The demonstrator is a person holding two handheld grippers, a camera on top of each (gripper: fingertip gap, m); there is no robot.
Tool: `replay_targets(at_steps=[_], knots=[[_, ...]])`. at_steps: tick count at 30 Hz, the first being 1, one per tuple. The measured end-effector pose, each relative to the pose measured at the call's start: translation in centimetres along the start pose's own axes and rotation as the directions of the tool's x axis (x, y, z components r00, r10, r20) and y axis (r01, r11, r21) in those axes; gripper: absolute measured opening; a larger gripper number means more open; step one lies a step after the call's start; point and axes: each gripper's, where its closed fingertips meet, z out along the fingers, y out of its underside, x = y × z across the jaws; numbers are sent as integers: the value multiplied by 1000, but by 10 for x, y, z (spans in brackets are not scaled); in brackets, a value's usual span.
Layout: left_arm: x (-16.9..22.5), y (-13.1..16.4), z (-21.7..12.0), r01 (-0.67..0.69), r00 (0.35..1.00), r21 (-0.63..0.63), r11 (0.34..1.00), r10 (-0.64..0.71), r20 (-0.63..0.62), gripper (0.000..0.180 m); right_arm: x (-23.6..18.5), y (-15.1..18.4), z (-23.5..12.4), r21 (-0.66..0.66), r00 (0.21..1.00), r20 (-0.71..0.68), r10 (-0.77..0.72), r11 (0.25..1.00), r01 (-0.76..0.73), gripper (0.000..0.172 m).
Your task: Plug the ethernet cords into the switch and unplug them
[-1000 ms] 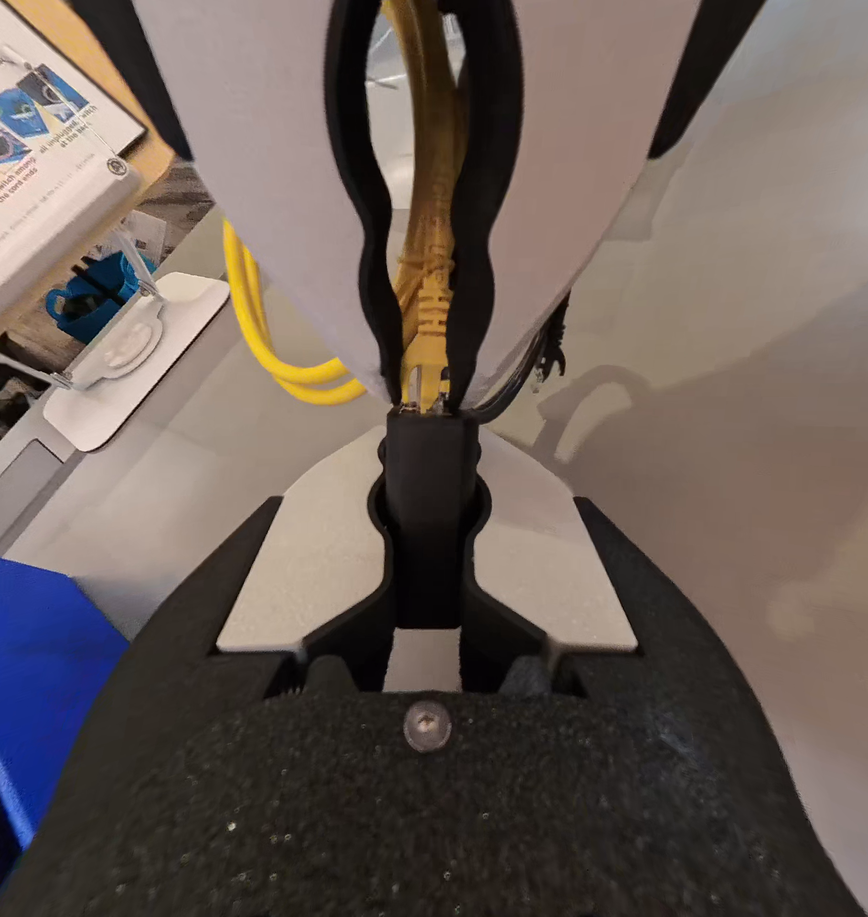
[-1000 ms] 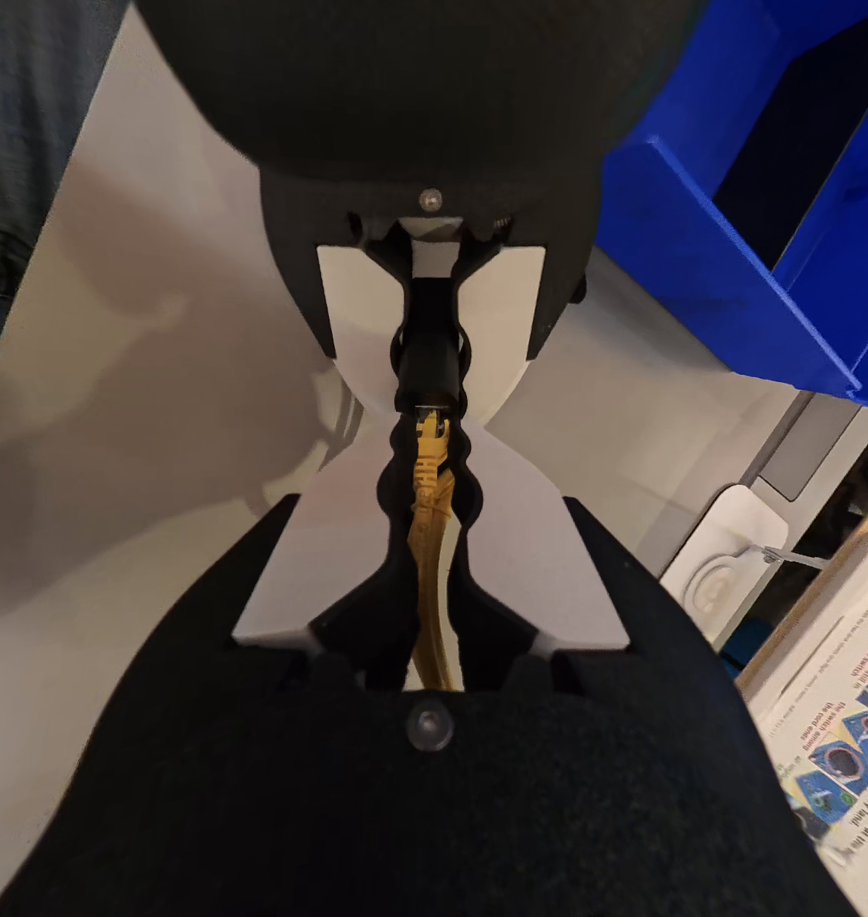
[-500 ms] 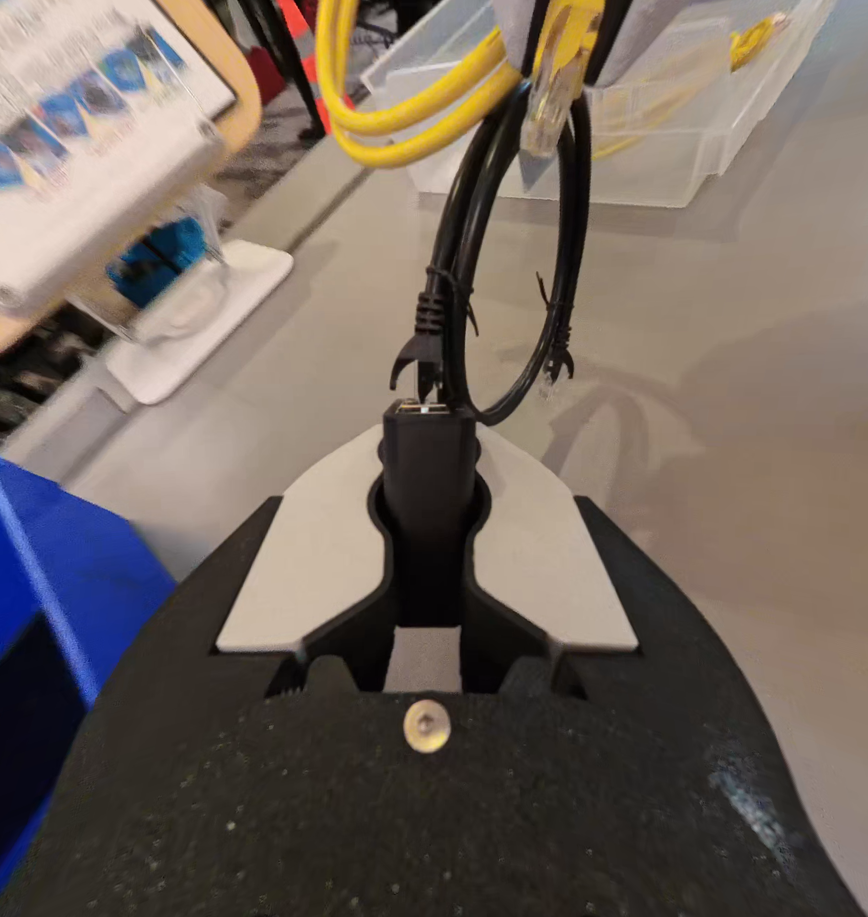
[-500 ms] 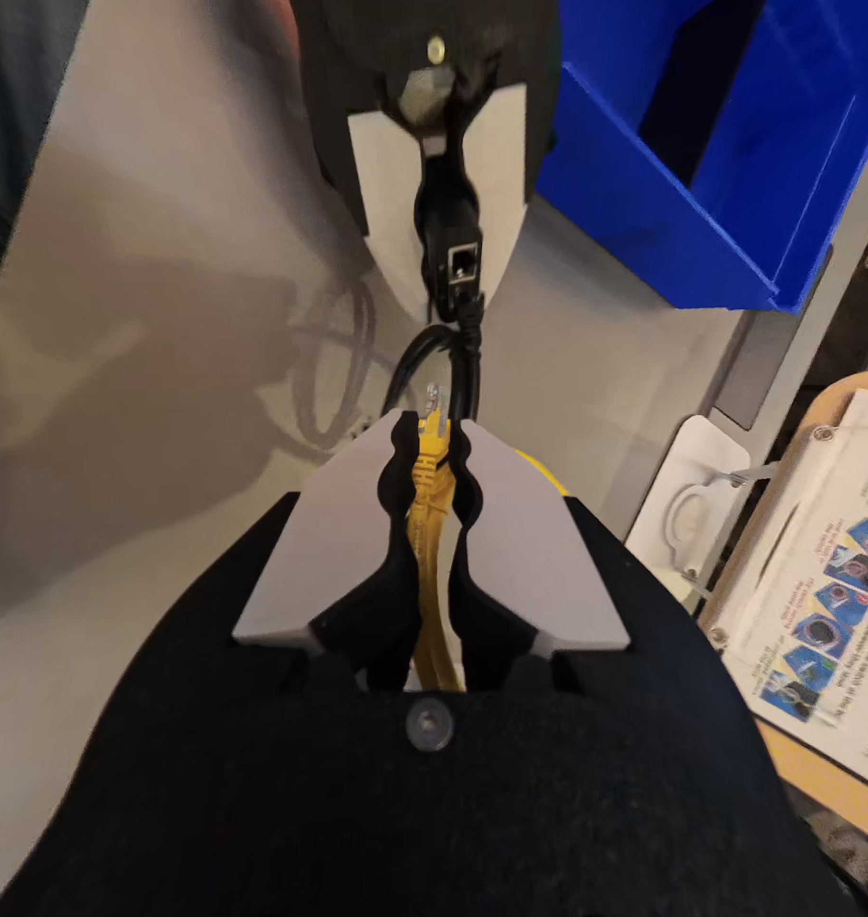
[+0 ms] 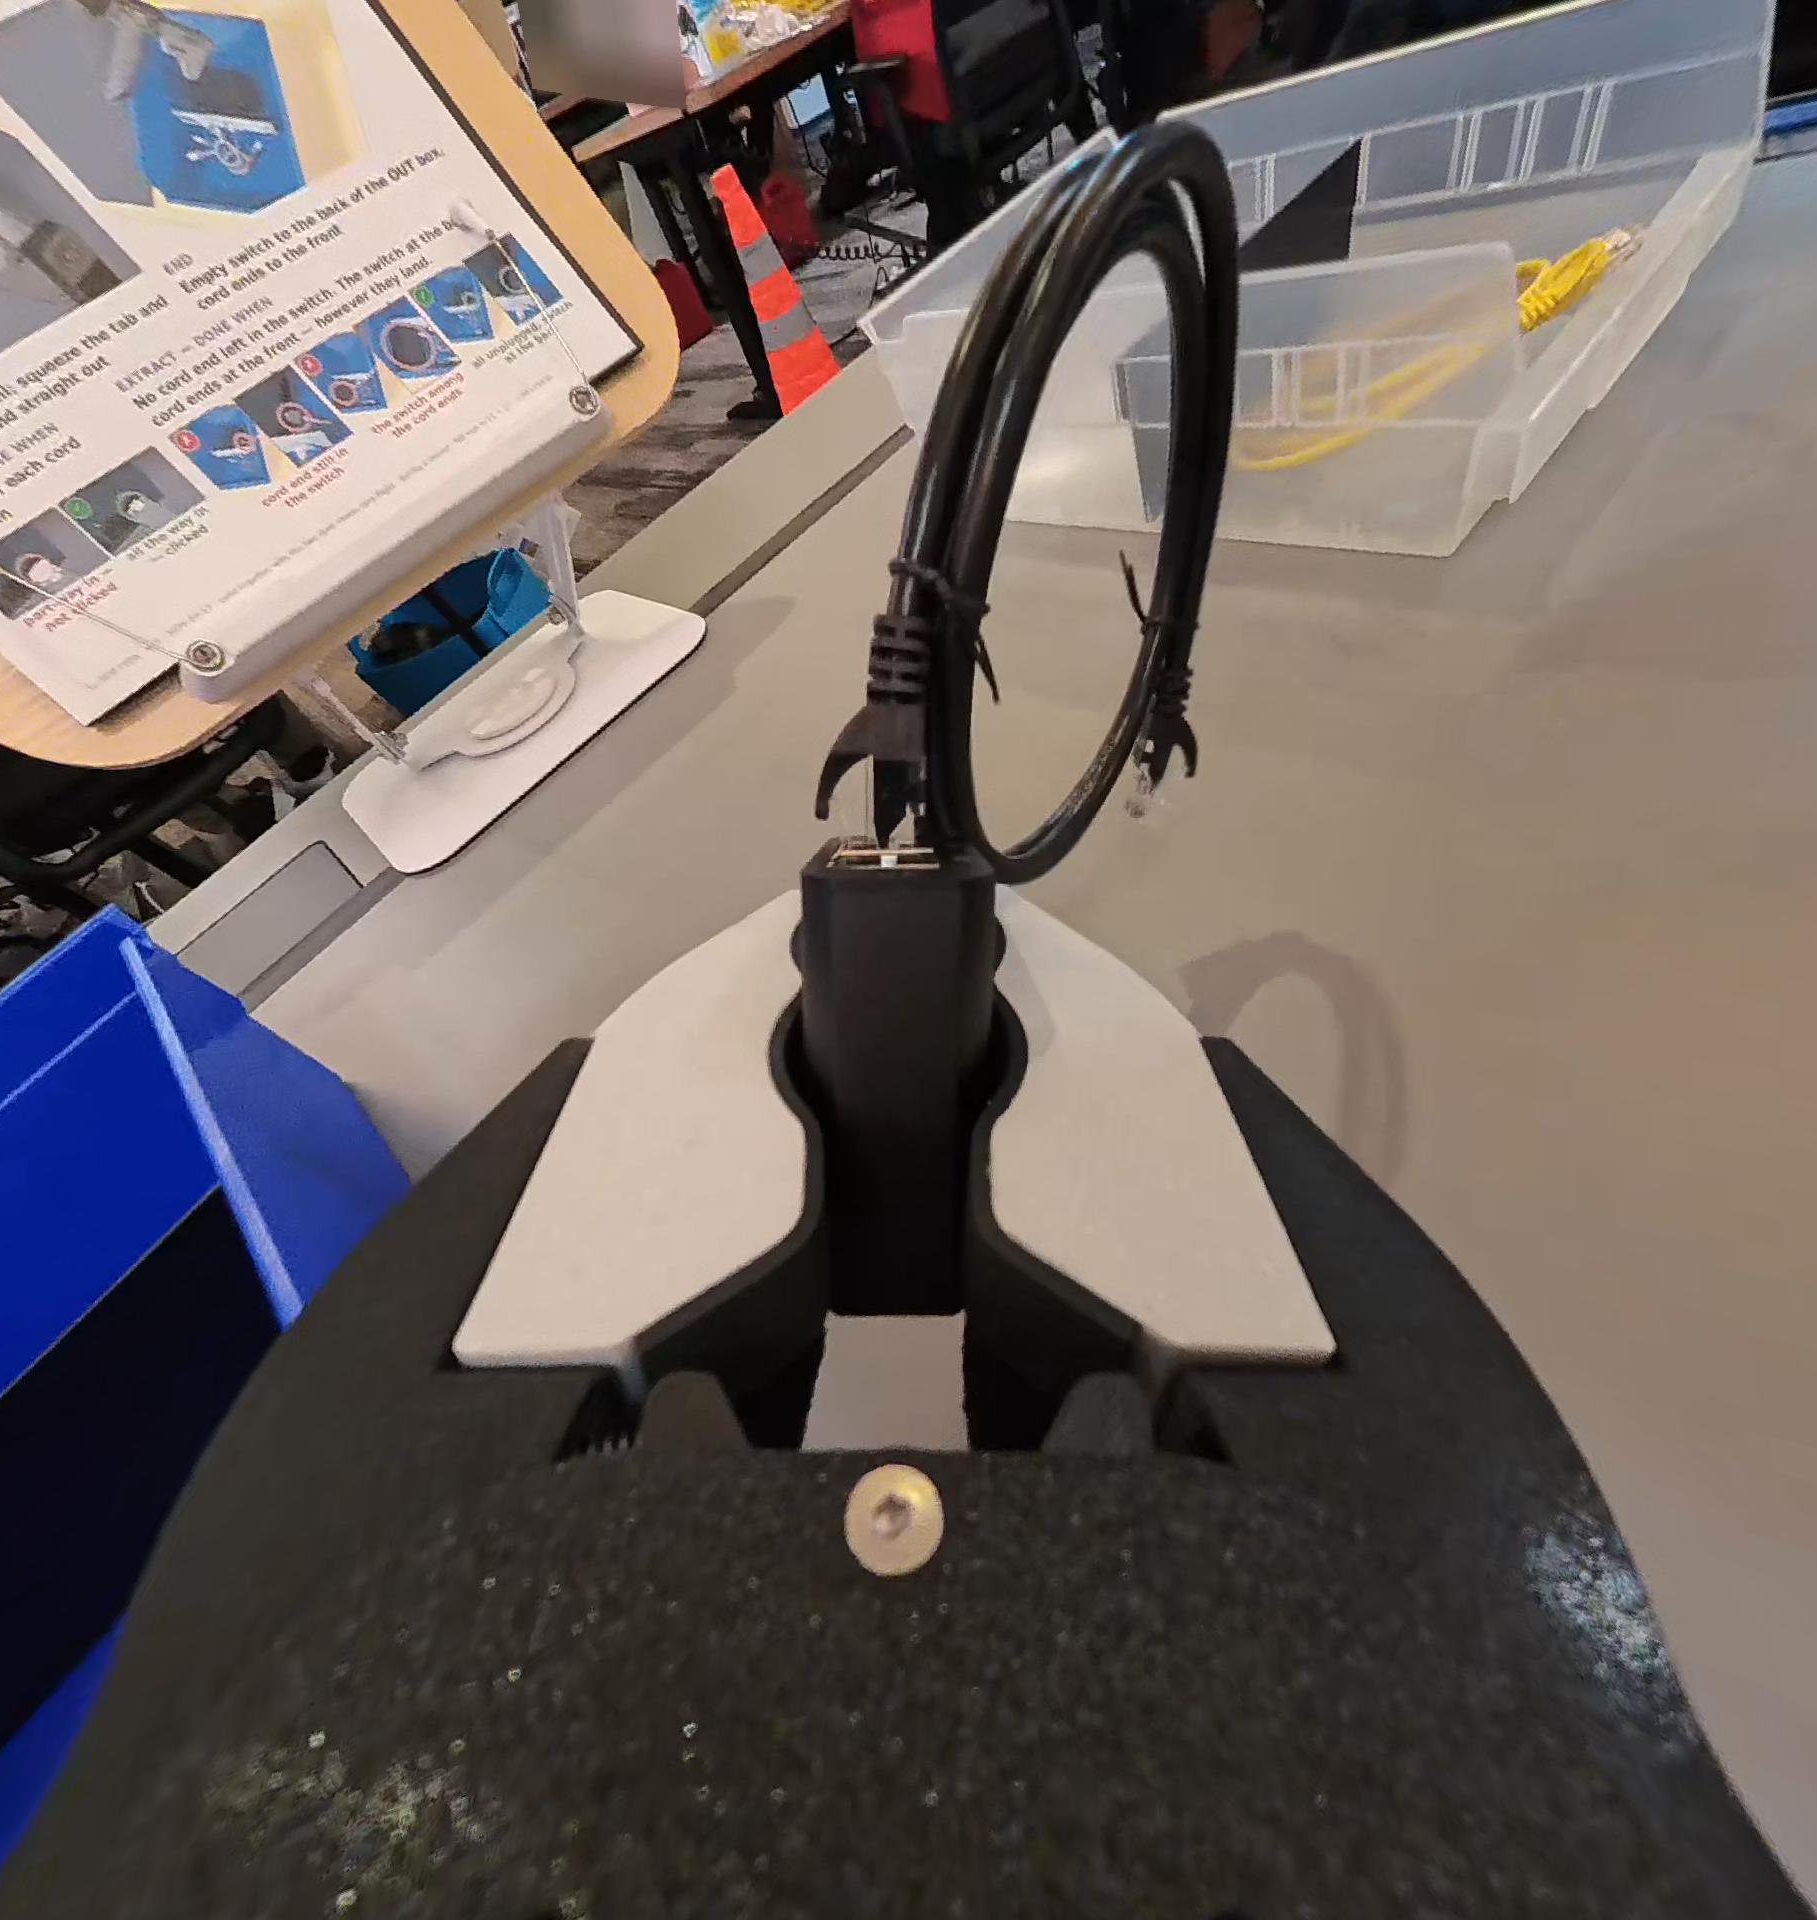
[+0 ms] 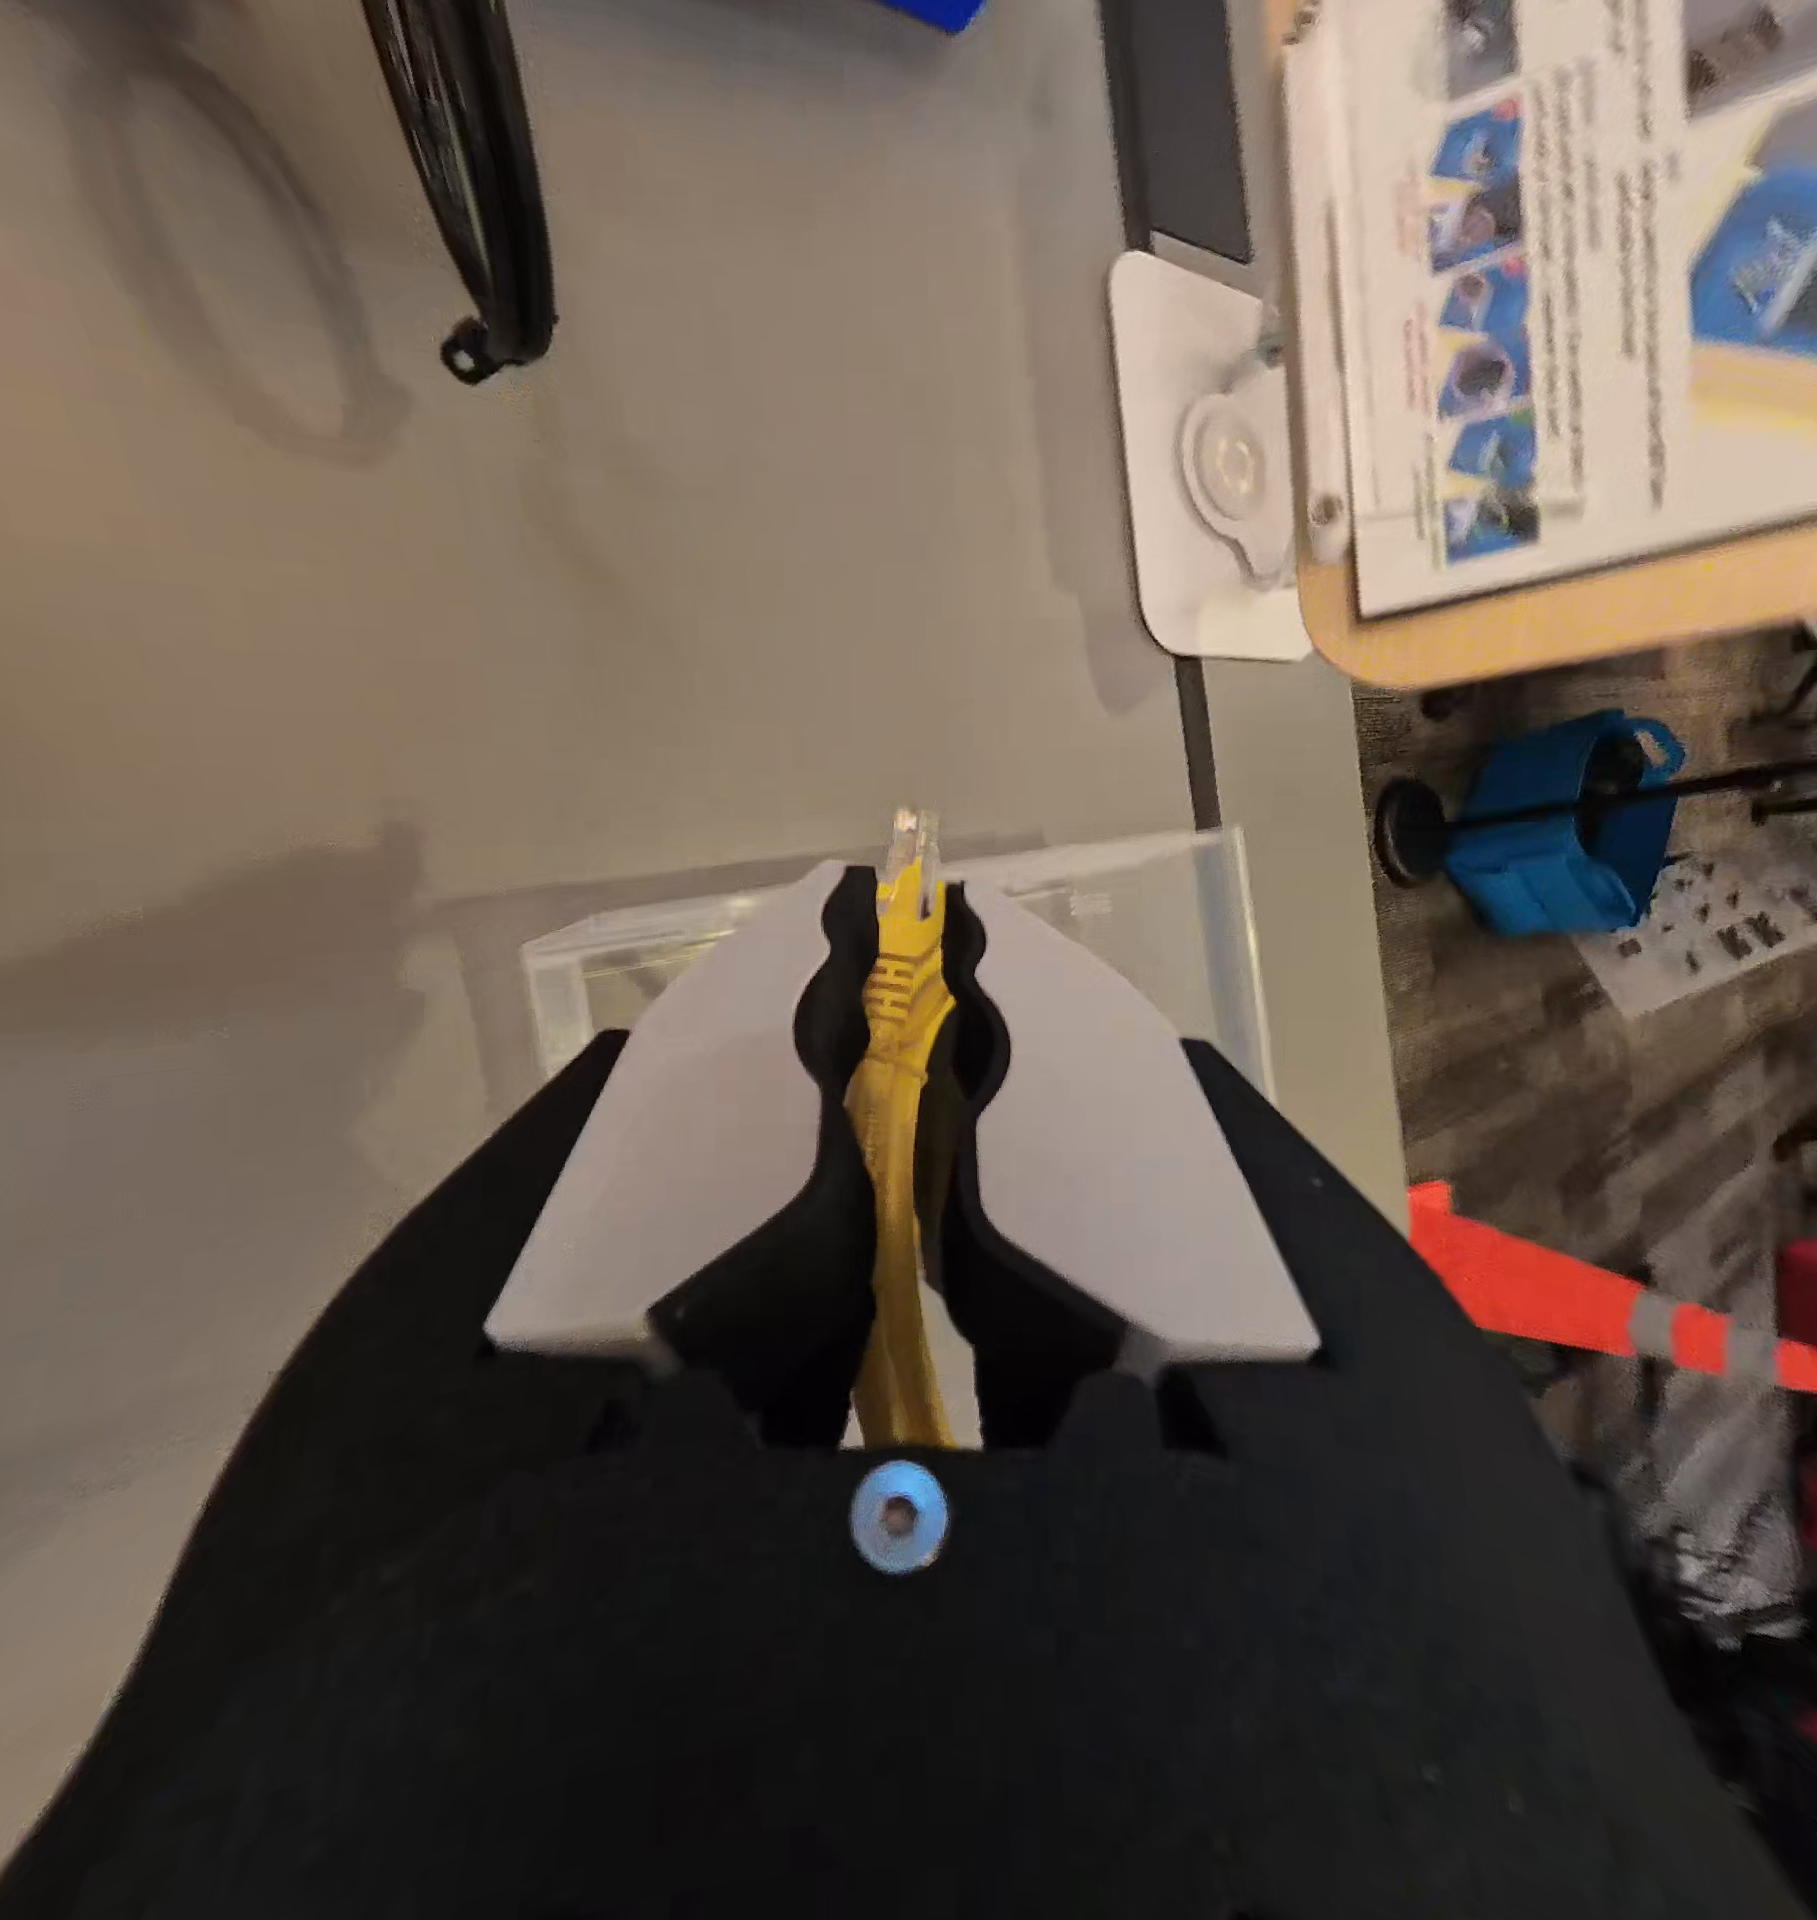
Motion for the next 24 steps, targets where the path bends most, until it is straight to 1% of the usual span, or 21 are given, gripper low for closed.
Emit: replay_targets(at_steps=[1, 3, 6, 7, 9, 11, 12, 13, 14, 15, 16, 18, 20, 22, 24], knots=[[0, -1, 1, -1, 1000, 0, 1000, 1, -2, 25, -3, 10, -5, 26, 999, -13, 43, 999, -42, 12], [3, -2, 3, -9, 1000, 0, 1000, 9, -7, 25, -14, 31, -1, 36, 995, -40, 93, 995, -91, 12], [10, -1, 8, -17, 1000, -6, 1000, 17, -24, 25, -30, 47, 25, 77, 989, -45, 140, 988, -136, 12], [12, -1, 10, -18, 999, -6, 1000, 18, -32, 25, -31, 56, 38, 64, 986, -55, 155, 986, -151, 12], [15, -3, 10, -23, 999, -2, 1000, 23, -35, 25, -31, 84, 67, -13, 972, -62, 225, 974, -226, 13], [16, -5, 8, -23, 999, 15, 1000, 24, -36, 25, -45, 103, 91, -45, 943, 38, 331, 943, -329, 13], [16, -6, 7, -23, 999, 26, 999, 24, -37, 25, -48, 111, 99, -72, 927, 50, 372, 927, -368, 14], [17, -8, 6, -23, 999, 43, 999, 25, -42, 25, -53, 117, 103, -95, 915, 62, 398, 915, -392, 24], [18, -9, 6, -20, 998, 60, 998, 24, -54, 25, -56, 118, 105, -108, 905, 65, 421, 904, -413, 39], [18, -11, 5, -13, 998, 80, 997, 19, -66, 25, -58, 117, 103, -110, 900, 65, 430, 900, -422, 47], [19, -12, 4, -4, 997, 103, 995, 12, -76, 25, -57, 111, 97, -85, 904, 58, 425, 904, -419, 48], [18, -17, 1, 31, 995, 146, 989, -17, -98, 25, -49, 89, 78, 15, 910, 35, 412, 911, -413, 45], [17, -23, -2, 63, 991, 193, 979, -39, -125, 25, -44, 54, 54, 135, 911, 49, 410, 901, -413, 41], [18, -32, -8, 88, 986, 257, 962, -49, -157, 25, -50, 8, 37, 283, 919, 134, 371, 874, -394, 33], [24, -45, -16, 122, 975, 329, 936, -52, -214, 25, -60, -31, 36, 393, 935, 200, 294, 850, -352, 36]])
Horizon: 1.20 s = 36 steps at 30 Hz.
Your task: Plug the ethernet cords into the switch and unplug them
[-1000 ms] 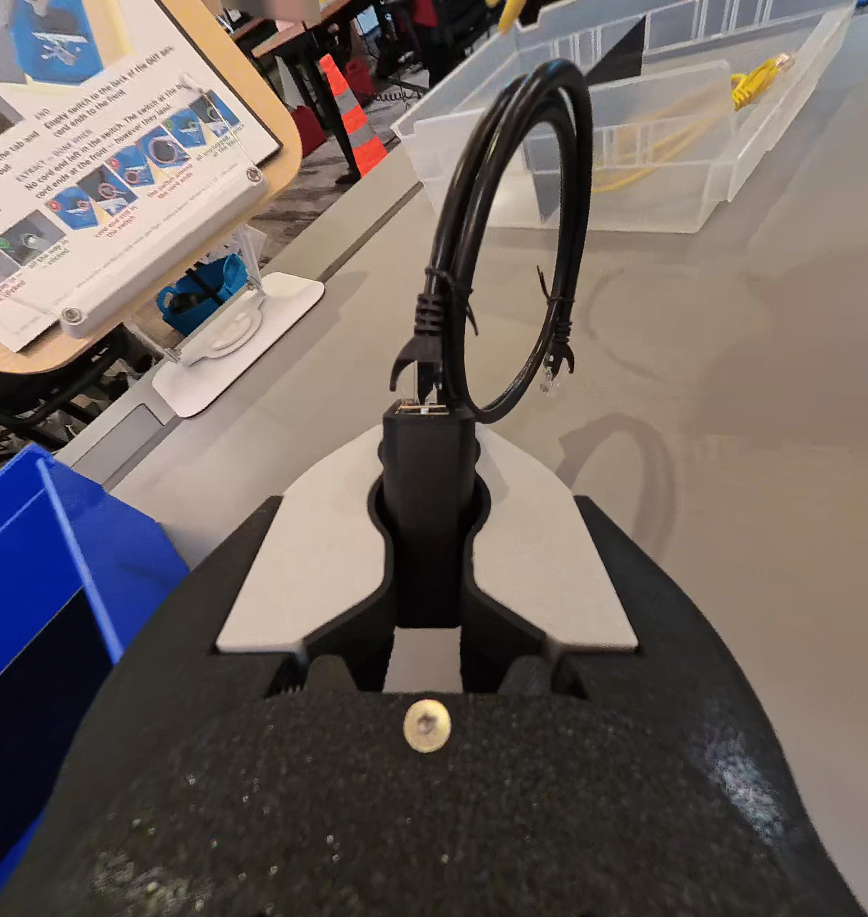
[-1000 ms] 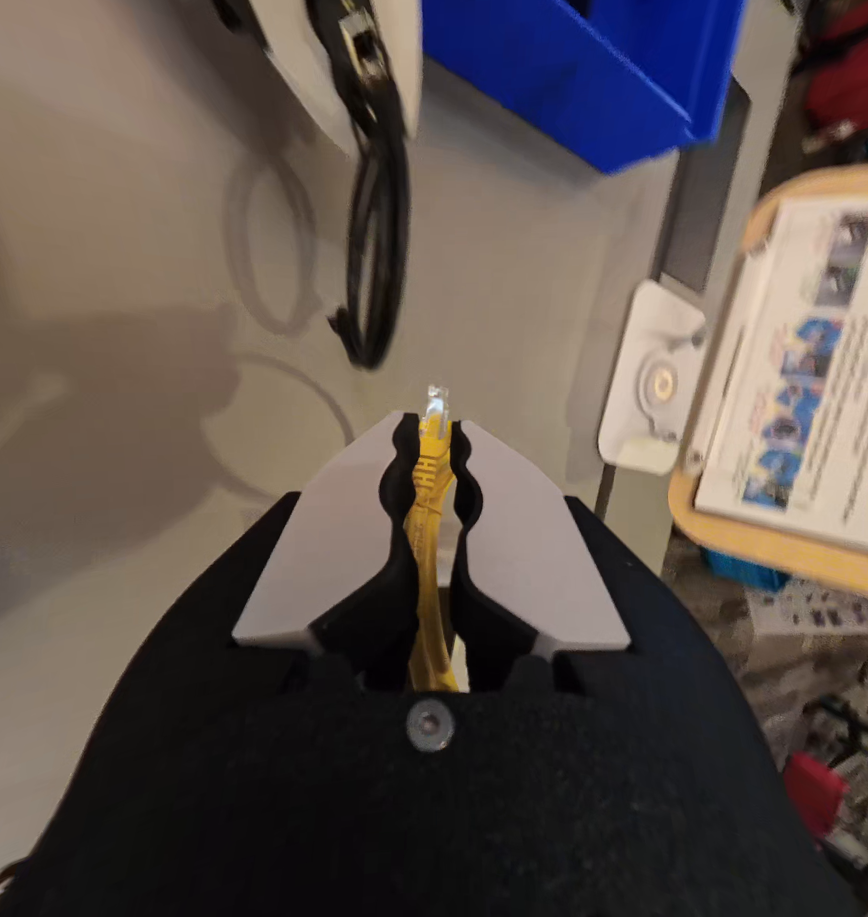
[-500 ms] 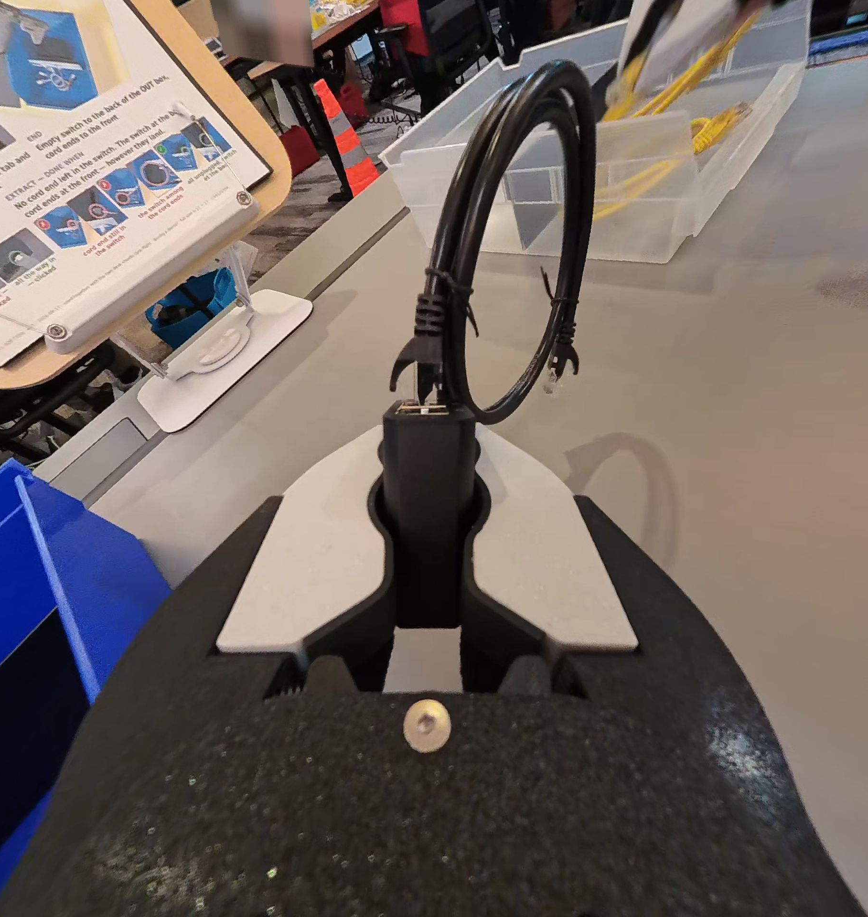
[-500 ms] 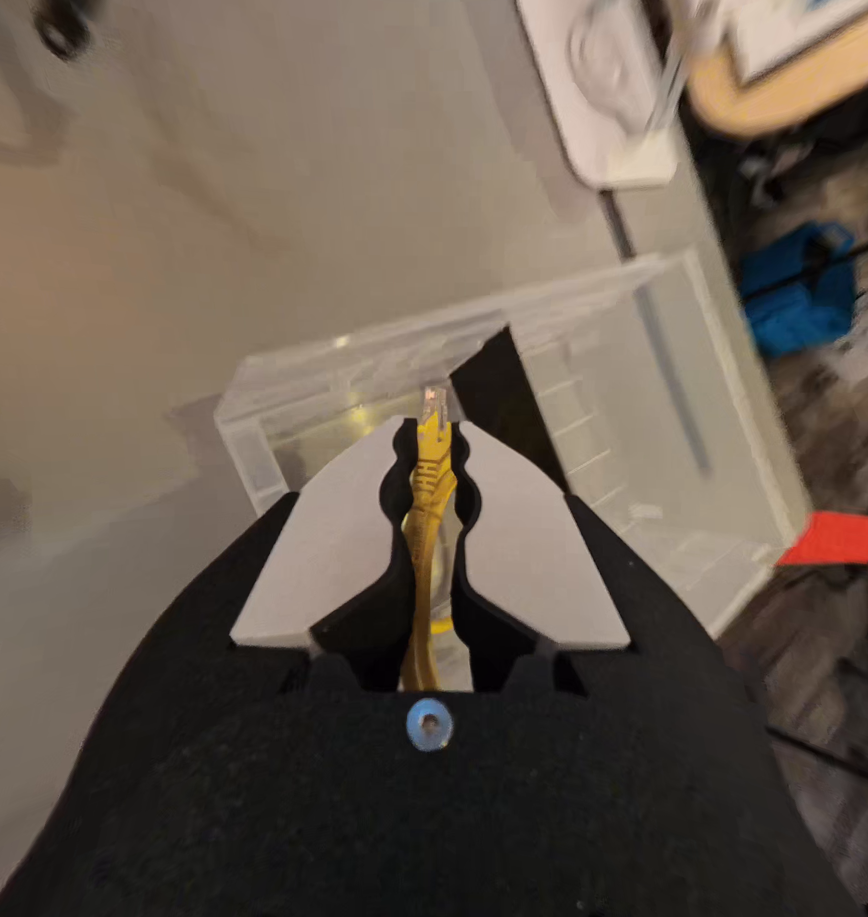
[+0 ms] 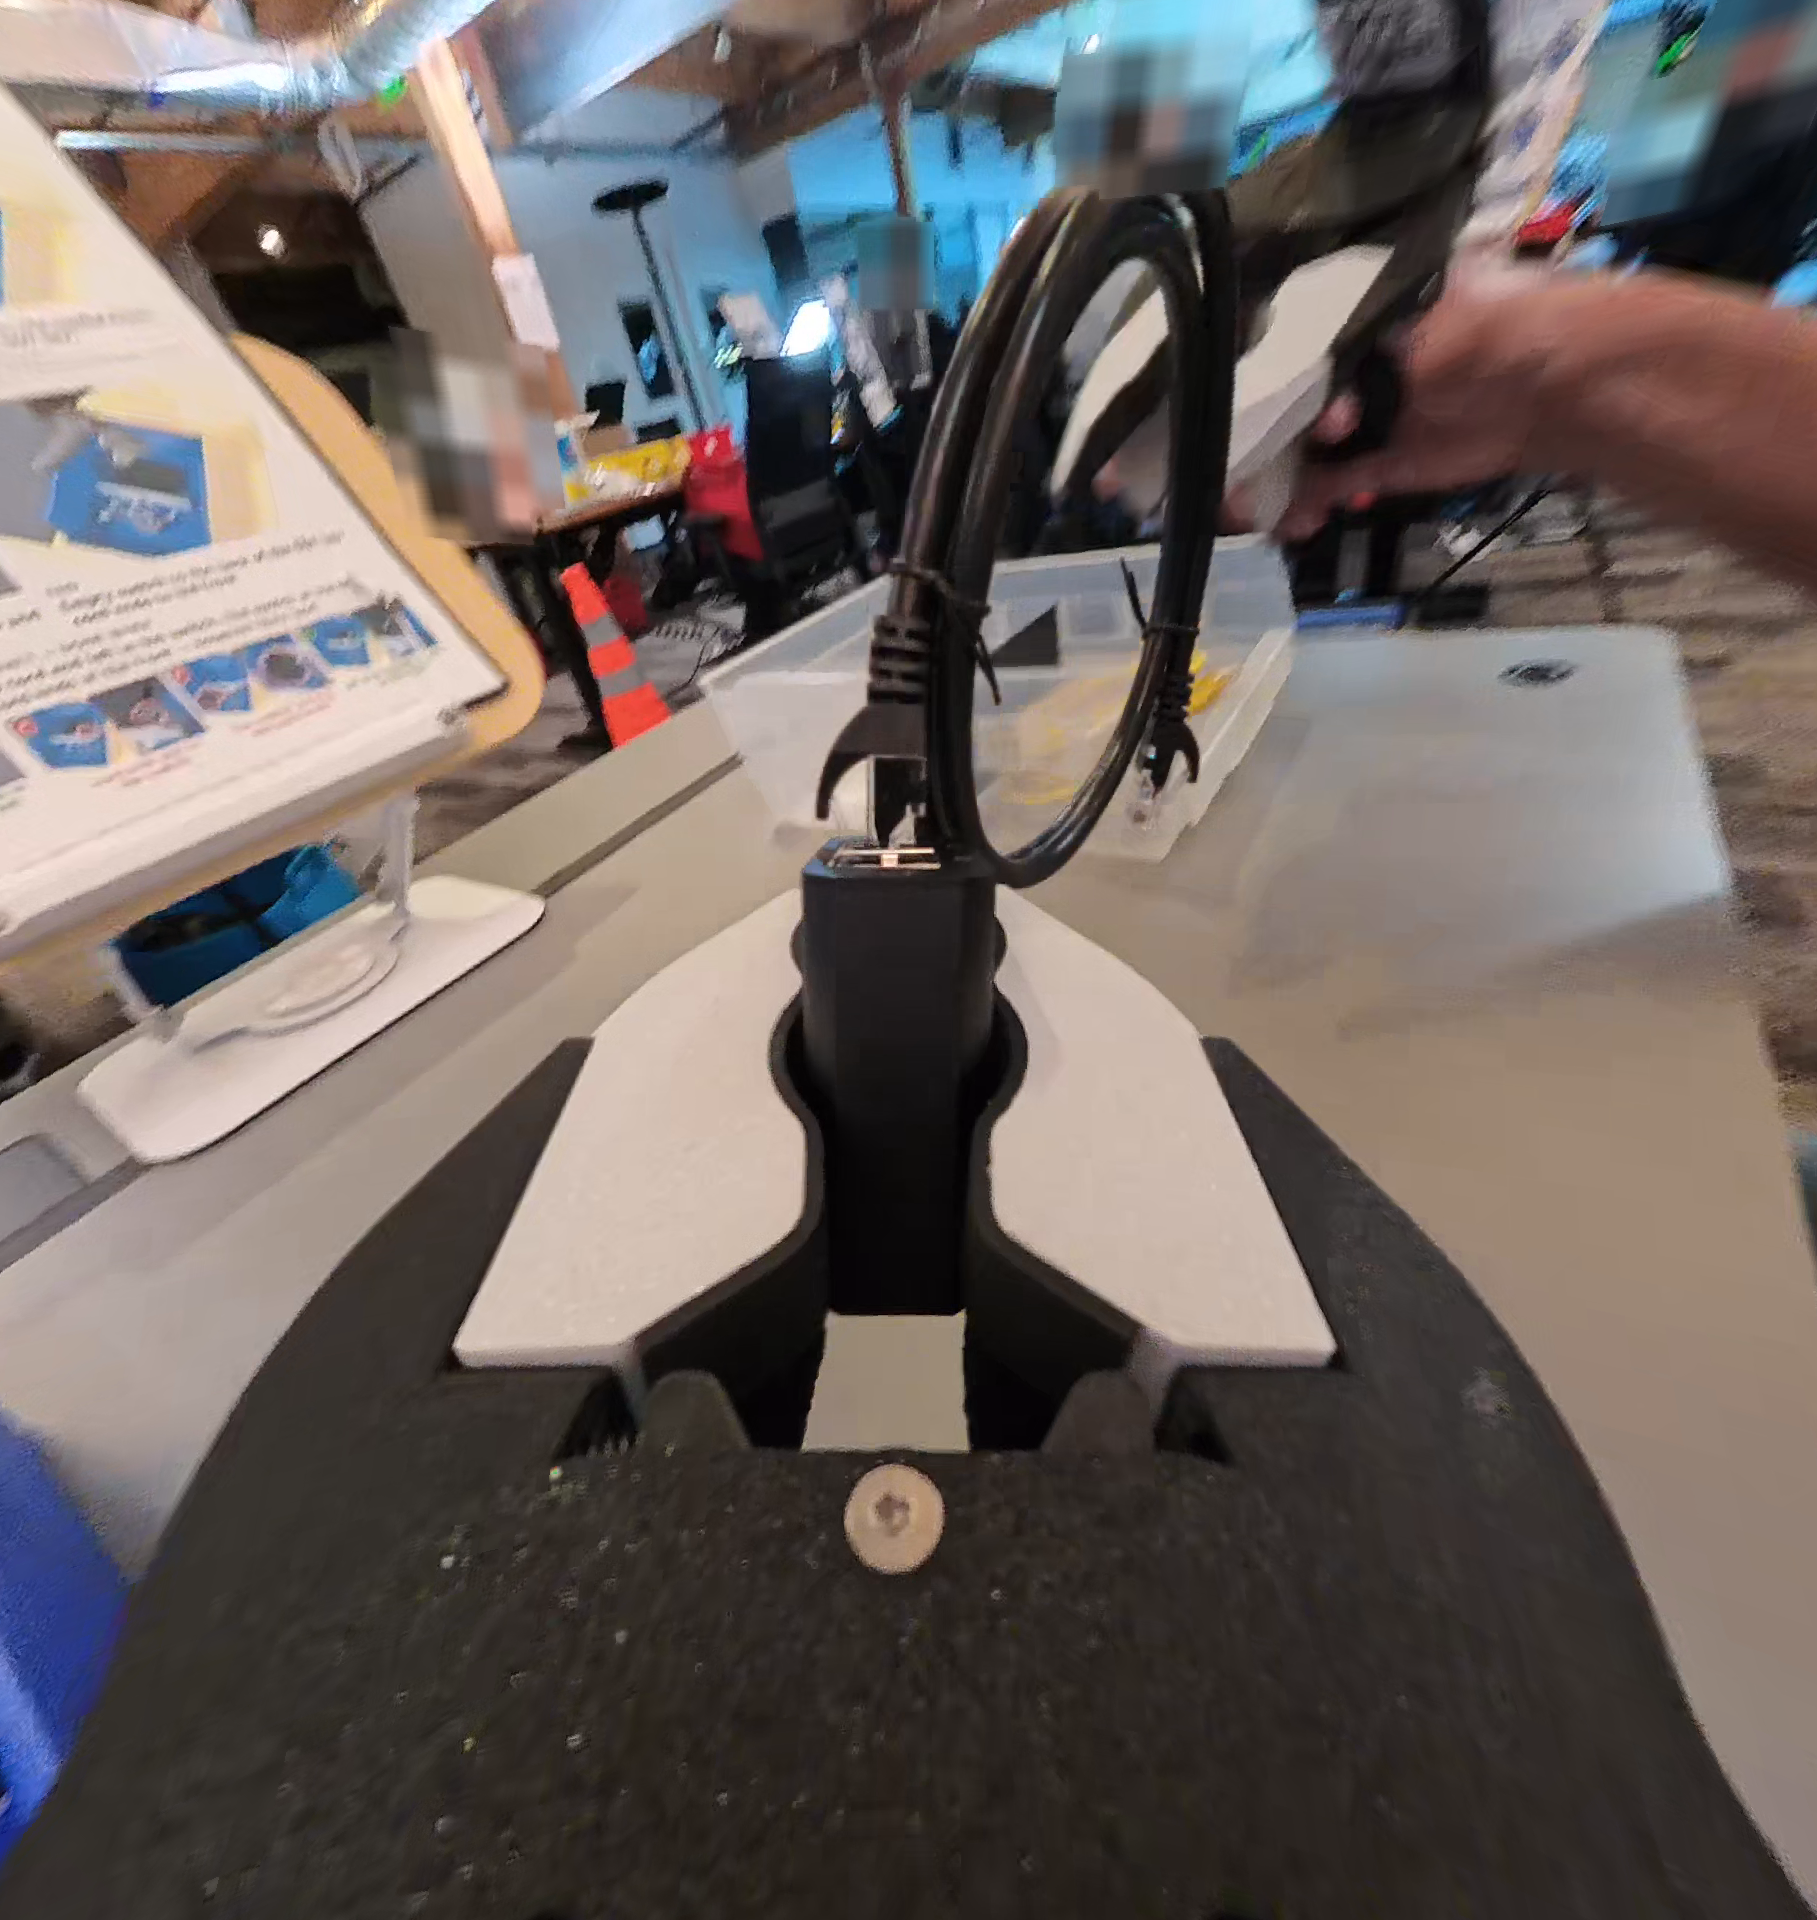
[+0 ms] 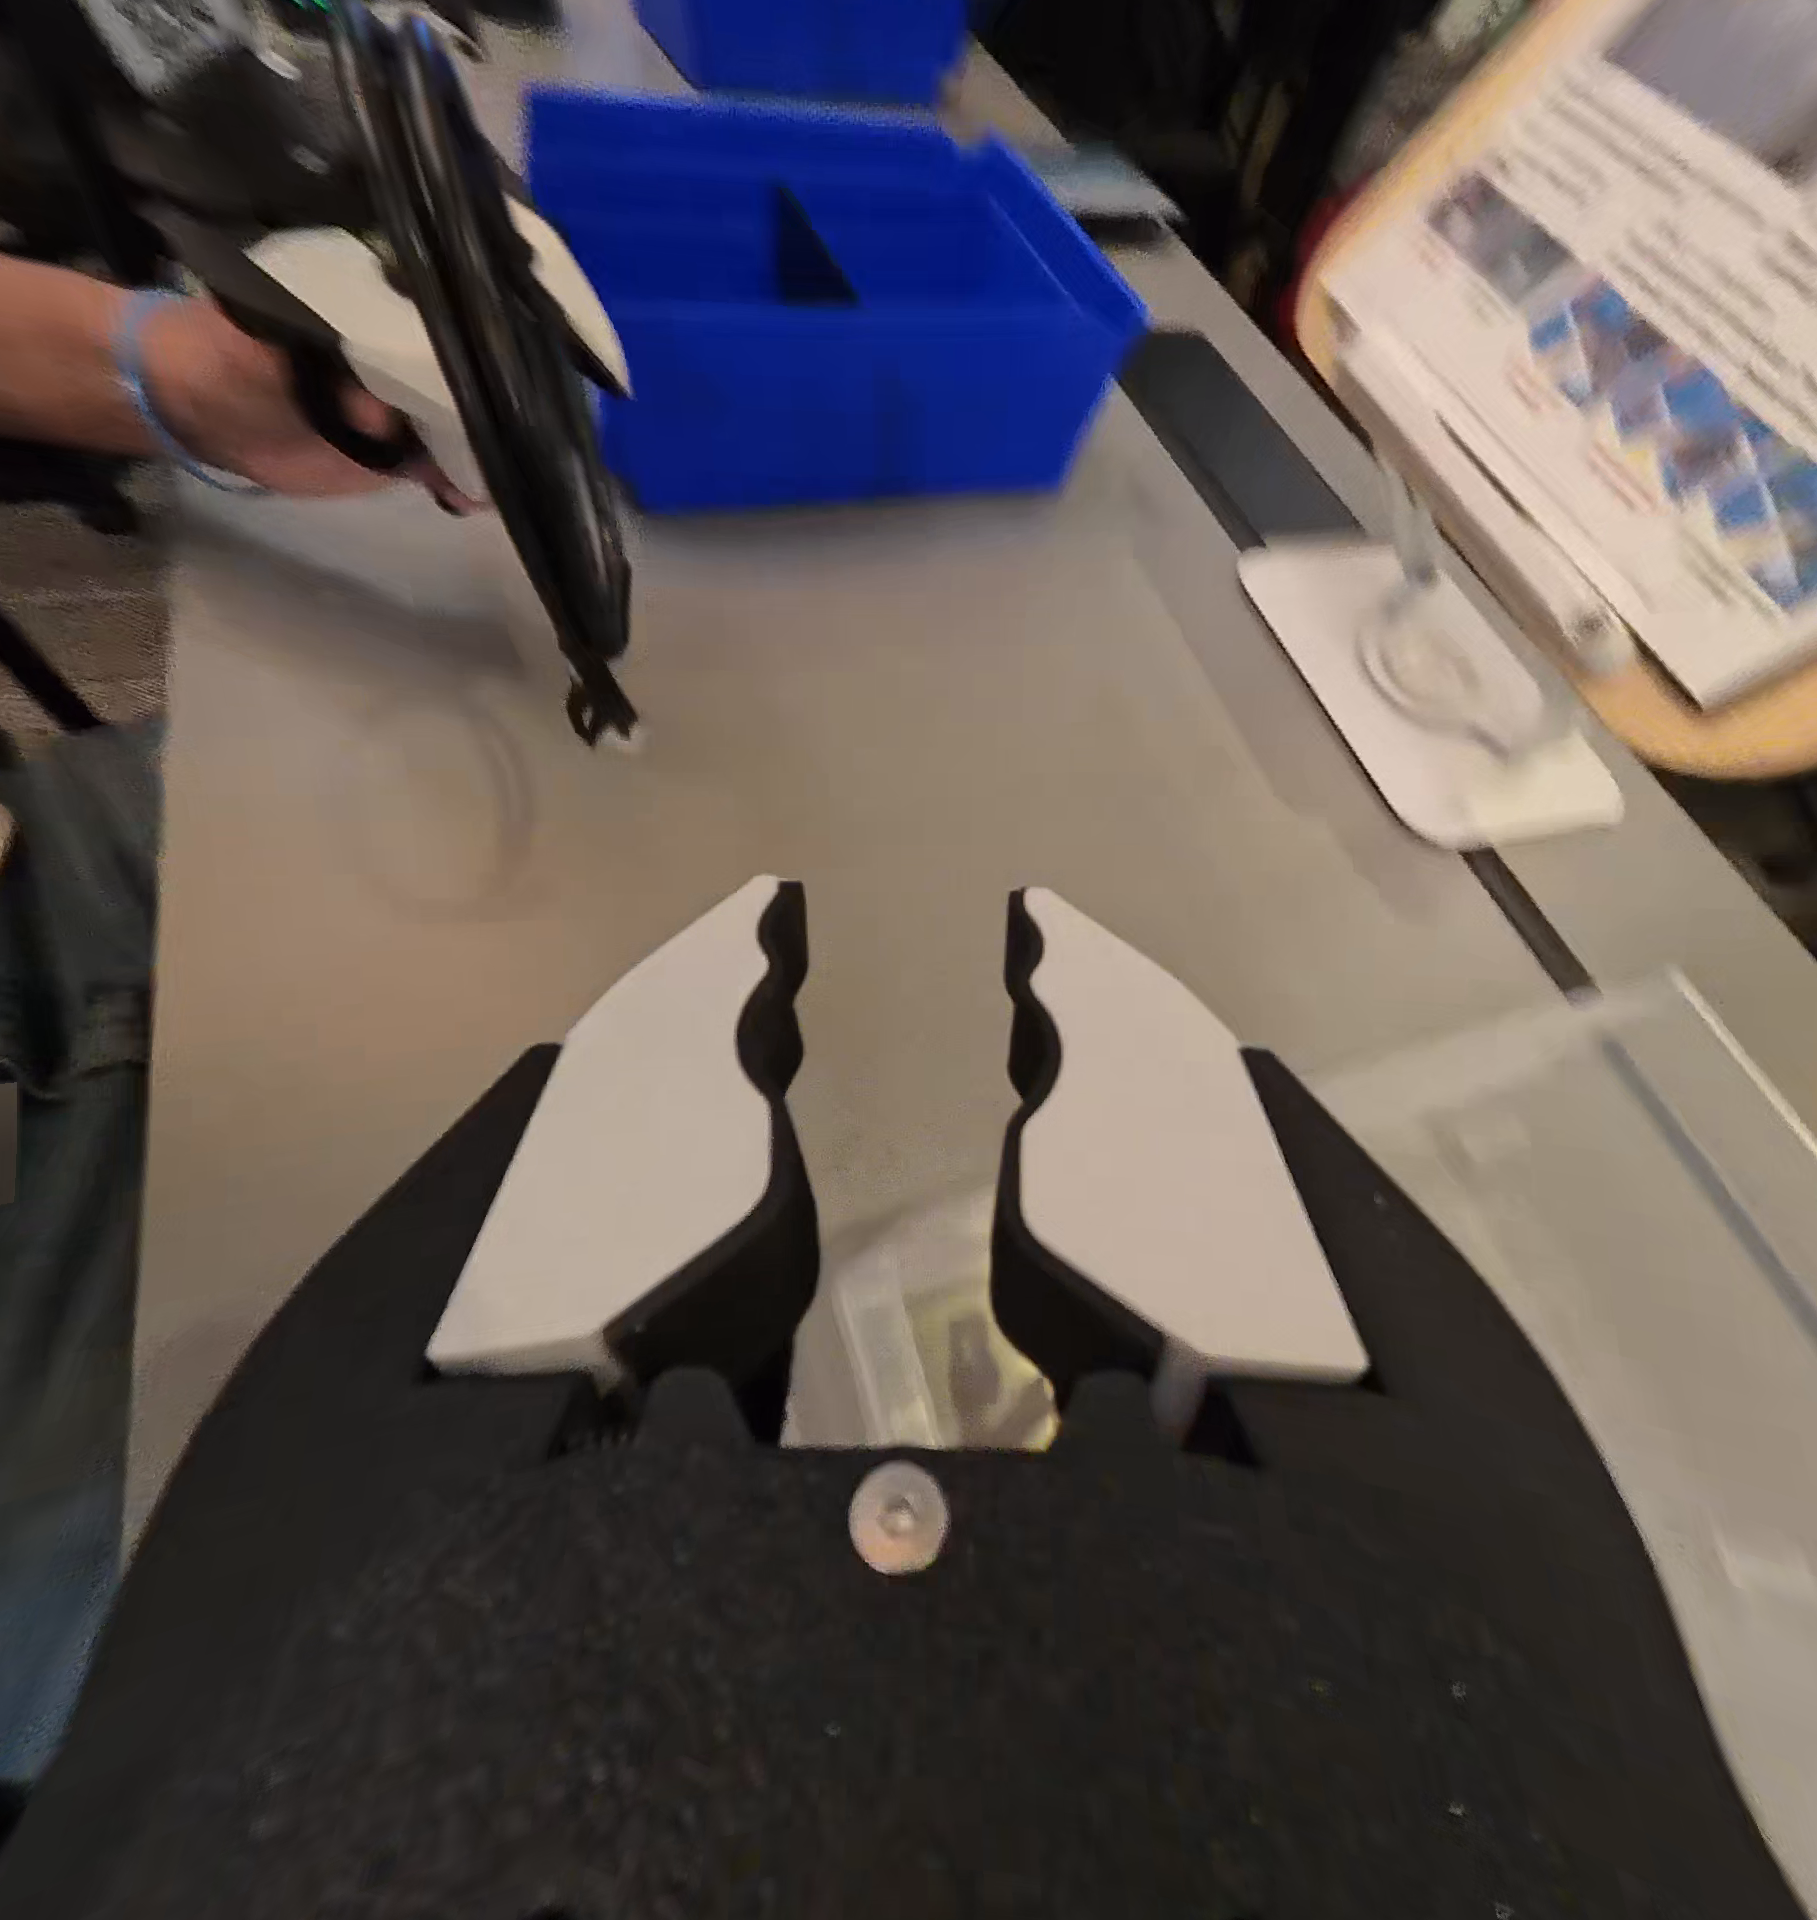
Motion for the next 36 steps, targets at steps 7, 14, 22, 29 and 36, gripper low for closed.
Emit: replay_targets(at_steps=[7, 14, 22, 29, 36], knots=[[33, -33, -10, 143, 970, 172, 975, -103, -221, 25, -56, -75, 68, 338, 921, 387, -50, 937, -92, 37], [52, -36, -12, 147, 950, 179, 973, -88, -299, 26, -113, -110, 115, 424, 814, 527, -244, 905, -3, 31], [59, -38, -13, 161, 937, 185, 969, -91, -338, 26, -133, -114, 109, 489, 774, 538, -333, 871, 34, 23], [62, -37, -9, 202, 927, 182, 962, -128, -354, 26, -150, -114, 110, 506, 780, 518, -351, 861, 52, 17], [58, -38, -7, 208, 941, 198, 958, -140, -309, 26, -149, -118, 113, 538, 810, 471, -348, 841, 48, 16]])
